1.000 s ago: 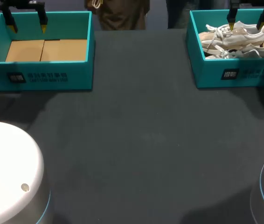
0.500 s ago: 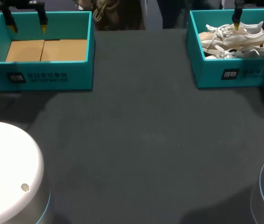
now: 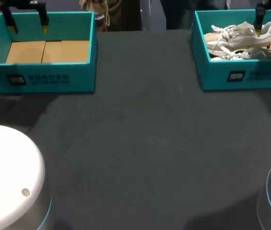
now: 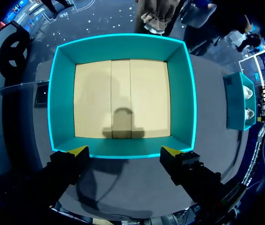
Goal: Take the shoe out of the shoebox, open the shoe tongue, remove and reinsert the insole, then place the shoe into the shoebox
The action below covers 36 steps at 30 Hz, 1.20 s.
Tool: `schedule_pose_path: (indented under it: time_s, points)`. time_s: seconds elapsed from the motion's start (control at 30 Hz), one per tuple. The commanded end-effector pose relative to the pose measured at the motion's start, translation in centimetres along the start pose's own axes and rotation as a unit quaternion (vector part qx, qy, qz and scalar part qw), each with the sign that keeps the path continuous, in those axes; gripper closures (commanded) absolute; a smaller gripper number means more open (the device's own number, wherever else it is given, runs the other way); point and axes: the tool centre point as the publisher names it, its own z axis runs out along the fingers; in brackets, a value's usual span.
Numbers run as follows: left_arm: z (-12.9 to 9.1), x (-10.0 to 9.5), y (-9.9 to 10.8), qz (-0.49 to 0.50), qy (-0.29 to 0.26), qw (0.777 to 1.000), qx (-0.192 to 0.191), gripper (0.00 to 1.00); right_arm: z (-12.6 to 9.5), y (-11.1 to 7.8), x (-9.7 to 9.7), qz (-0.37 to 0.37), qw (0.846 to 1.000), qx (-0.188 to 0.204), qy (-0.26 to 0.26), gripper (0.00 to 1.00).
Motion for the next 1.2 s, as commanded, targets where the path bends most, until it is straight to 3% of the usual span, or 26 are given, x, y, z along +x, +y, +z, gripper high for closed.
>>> schedule_pose_path:
  time_s: [0.03, 0.3, 0.63, 1.2]
  points:
    - [0.0, 0.0, 0.0, 0.0, 0.0, 1.0, 0.0, 0.0, 1.3, 0.5, -1.4, 0.001, 1.0, 0.001, 0.004, 0.02]
    - [0.0, 0.0, 0.0, 0.0, 0.0, 1.0, 0.0, 0.0, 3.1, 1.6, -4.0, 0.01, 1.0, 0.0, -0.006, 0.16]
    - [0.0, 0.0, 0.0, 0.0, 0.0, 1.0, 0.0, 0.0, 5.5, 2.6, -5.3, 0.01, 1.0, 0.011, -0.009, 0.26]
    - [0.0, 0.0, 0.0, 0.0, 0.0, 1.0, 0.0, 0.0, 8.6, 3.4, -7.8, 0.013, 1.0, 0.014, -0.018, 0.18]
